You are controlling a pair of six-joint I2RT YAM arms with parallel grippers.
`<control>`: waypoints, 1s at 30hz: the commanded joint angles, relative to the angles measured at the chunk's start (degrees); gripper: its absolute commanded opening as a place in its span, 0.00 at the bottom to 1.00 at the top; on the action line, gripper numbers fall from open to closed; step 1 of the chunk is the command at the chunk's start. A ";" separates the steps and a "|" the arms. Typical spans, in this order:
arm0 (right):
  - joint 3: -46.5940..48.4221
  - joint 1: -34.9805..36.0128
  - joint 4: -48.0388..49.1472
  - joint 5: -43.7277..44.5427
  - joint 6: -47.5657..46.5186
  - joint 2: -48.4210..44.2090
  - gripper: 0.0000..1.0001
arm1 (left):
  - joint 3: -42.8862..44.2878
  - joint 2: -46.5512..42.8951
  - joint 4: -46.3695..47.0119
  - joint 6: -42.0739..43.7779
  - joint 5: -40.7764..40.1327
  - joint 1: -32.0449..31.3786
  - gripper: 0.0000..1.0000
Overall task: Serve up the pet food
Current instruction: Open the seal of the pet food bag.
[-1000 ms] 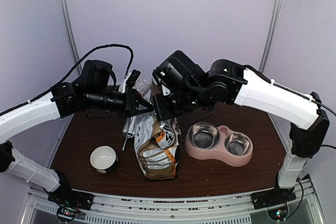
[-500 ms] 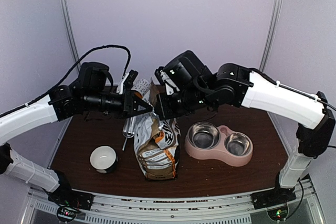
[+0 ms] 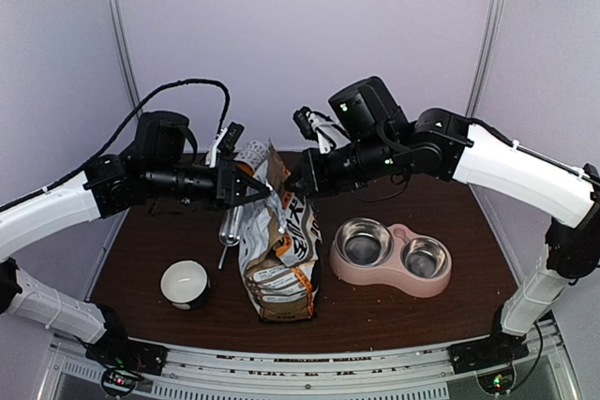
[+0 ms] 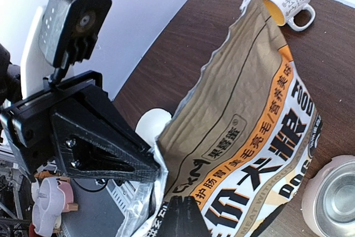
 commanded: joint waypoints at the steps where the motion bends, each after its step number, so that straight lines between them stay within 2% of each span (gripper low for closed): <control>1: 0.60 -0.74 0.13 0.25 -0.75 -1.42 0.00 | 1.19 -4.37 6.86 1.89 5.59 -0.38 0.00; 5: 0.99 -0.74 0.62 -1.27 -0.56 -0.13 0.00 | 1.11 -4.47 6.99 1.90 5.59 -0.35 0.00; 18: 2.53 0.16 2.02 -5.47 0.32 3.37 0.10 | 1.01 -4.30 7.47 2.21 5.68 -0.35 0.00; 30: 3.03 0.13 0.61 -1.87 0.73 2.18 0.05 | 0.88 -4.12 7.65 2.42 5.64 -0.37 0.00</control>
